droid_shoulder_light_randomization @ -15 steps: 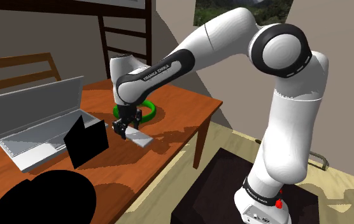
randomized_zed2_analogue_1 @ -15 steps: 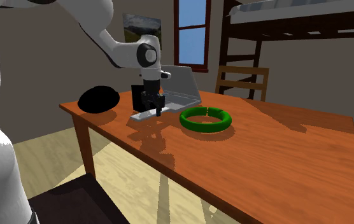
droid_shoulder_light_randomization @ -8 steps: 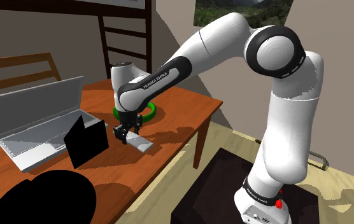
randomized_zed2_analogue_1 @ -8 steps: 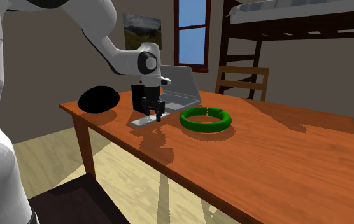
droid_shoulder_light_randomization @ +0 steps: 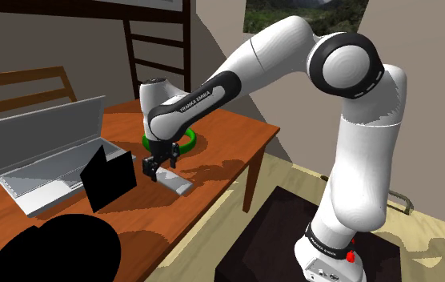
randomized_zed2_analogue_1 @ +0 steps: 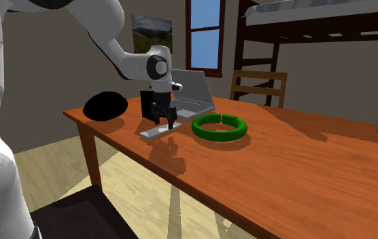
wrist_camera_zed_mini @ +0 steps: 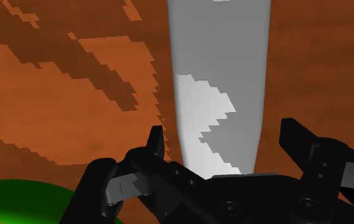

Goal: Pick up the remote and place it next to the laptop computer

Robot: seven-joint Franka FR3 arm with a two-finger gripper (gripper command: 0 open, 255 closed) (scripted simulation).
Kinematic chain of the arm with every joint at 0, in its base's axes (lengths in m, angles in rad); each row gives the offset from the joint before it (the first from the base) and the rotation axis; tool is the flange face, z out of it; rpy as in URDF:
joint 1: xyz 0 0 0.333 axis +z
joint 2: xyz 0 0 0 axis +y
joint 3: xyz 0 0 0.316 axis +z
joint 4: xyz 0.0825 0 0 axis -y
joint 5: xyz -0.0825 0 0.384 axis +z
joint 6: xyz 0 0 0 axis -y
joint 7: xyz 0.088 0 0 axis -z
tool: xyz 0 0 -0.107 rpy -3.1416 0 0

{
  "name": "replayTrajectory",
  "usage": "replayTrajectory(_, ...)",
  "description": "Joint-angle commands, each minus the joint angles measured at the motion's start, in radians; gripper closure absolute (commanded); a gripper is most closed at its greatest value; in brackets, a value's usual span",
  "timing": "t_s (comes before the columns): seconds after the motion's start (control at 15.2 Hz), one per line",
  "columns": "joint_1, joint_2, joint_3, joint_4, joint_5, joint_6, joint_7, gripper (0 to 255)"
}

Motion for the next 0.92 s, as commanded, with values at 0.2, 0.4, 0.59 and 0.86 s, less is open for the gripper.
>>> replayTrajectory(0.2,-0.002,-0.034,0.002,0.027,0.008,-0.060,-0.006,0)
replayTrajectory(0.4,-0.003,-0.060,0.004,0.057,0.015,-0.115,-0.010,0)
replayTrajectory(0.59,-0.003,-0.060,0.004,0.057,0.015,-0.115,-0.010,0)
replayTrajectory(0.86,-0.003,-0.060,0.004,0.057,0.015,-0.115,-0.010,0)
